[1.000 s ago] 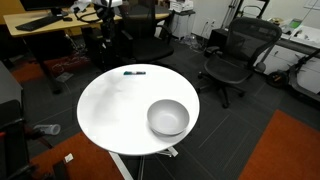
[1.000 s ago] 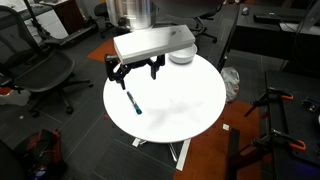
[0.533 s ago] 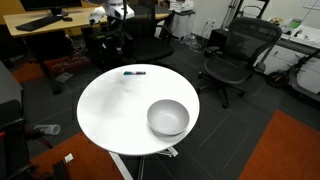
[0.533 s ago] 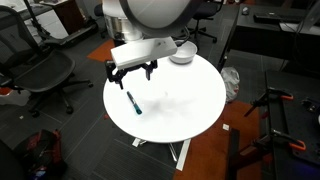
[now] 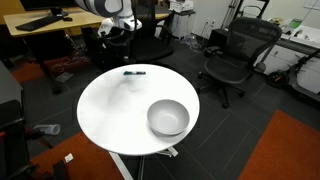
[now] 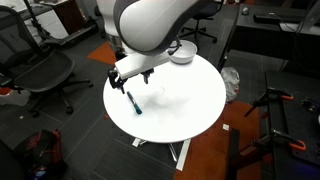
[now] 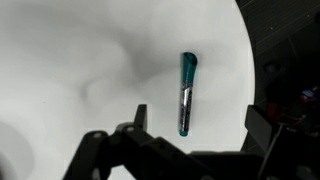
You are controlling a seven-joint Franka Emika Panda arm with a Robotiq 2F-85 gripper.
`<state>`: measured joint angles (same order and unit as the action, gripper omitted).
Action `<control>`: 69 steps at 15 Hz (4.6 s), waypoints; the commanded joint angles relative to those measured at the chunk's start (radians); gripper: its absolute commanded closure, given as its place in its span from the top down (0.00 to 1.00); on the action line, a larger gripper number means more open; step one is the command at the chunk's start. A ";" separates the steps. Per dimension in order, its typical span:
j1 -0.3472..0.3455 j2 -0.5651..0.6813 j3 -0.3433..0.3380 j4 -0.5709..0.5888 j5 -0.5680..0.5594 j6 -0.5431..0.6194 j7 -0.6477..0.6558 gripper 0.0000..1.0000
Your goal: Put the marker in the bowl
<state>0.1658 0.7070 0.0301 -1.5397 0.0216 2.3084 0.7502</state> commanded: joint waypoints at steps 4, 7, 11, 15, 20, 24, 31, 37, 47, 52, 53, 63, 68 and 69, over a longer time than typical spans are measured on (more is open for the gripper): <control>0.010 0.092 -0.022 0.100 0.018 -0.019 -0.071 1.00; 0.012 0.131 -0.030 0.140 0.015 -0.027 -0.071 1.00; 0.014 0.185 -0.041 0.195 0.011 -0.029 -0.078 1.00; 0.013 0.232 -0.047 0.250 0.014 -0.039 -0.082 1.00; 0.015 0.285 -0.051 0.319 0.011 -0.073 -0.081 1.00; 0.013 0.323 -0.048 0.362 0.013 -0.112 -0.083 1.00; 0.024 0.385 -0.046 0.429 0.010 -0.161 -0.077 1.00; 0.049 0.424 -0.046 0.482 0.007 -0.185 -0.069 0.43; 0.056 0.412 -0.054 0.492 0.009 -0.170 -0.053 0.05; 0.036 0.306 -0.068 0.424 0.010 -0.157 -0.070 0.05; 0.031 0.280 -0.070 0.410 0.011 -0.158 -0.069 0.05; -0.016 0.014 -0.103 0.182 0.018 -0.121 -0.040 0.05; -0.052 -0.128 -0.112 0.004 0.032 -0.080 -0.031 0.05; -0.062 -0.158 -0.114 -0.035 0.038 -0.068 -0.026 0.05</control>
<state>0.1194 0.6784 -0.0779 -1.4010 0.0281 2.1859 0.7064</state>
